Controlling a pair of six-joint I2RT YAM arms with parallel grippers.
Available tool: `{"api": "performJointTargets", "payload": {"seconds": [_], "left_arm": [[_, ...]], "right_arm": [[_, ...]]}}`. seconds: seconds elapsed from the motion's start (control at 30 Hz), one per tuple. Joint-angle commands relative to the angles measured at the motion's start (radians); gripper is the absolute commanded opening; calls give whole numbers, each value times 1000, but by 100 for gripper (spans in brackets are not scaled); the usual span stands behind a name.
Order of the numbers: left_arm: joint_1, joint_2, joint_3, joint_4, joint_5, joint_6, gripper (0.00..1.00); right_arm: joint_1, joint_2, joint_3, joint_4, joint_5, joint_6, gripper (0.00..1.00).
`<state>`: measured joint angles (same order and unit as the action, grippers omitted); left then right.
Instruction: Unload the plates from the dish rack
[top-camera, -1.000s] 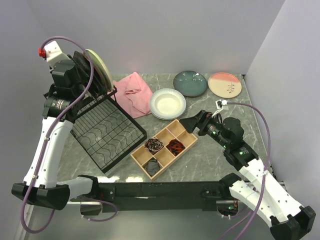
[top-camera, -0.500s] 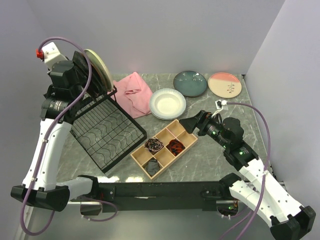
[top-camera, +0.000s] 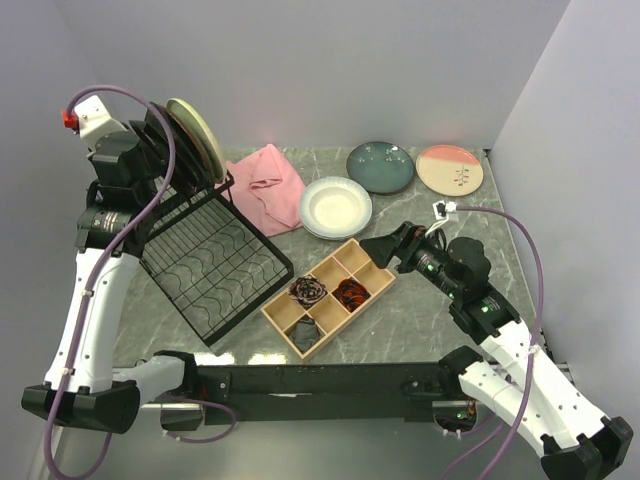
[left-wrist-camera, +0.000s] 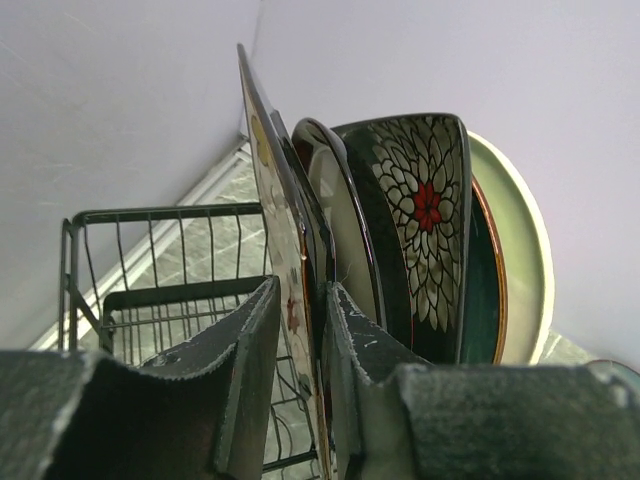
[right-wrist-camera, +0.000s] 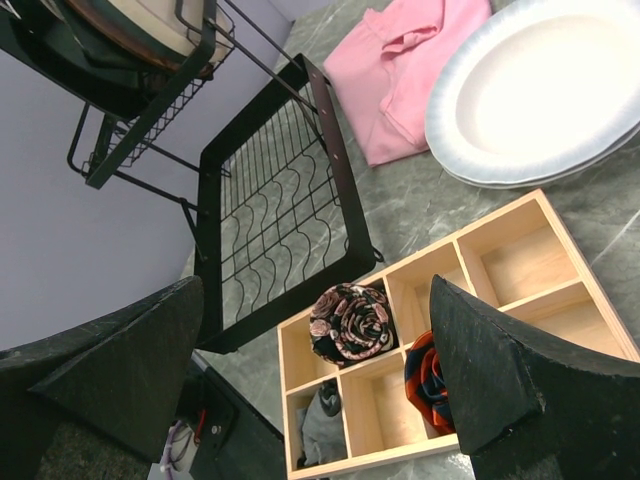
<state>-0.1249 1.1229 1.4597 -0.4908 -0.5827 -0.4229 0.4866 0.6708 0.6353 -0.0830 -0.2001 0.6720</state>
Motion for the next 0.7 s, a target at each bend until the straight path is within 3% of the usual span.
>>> {"api": "performJointTargets", "payload": {"seconds": [0.0,0.47,0.67], "left_arm": [[22,-15,-19,21,46,-23,31],[27,-37,-71,60,76,-24,32],[27,-37,-76,64,99,-22,27]], "right_arm": [[7,-16,37,19,2,-12,100],[7,-7,35,19,4,-12,100],[10,-5,35,23,7,-12,100]]}}
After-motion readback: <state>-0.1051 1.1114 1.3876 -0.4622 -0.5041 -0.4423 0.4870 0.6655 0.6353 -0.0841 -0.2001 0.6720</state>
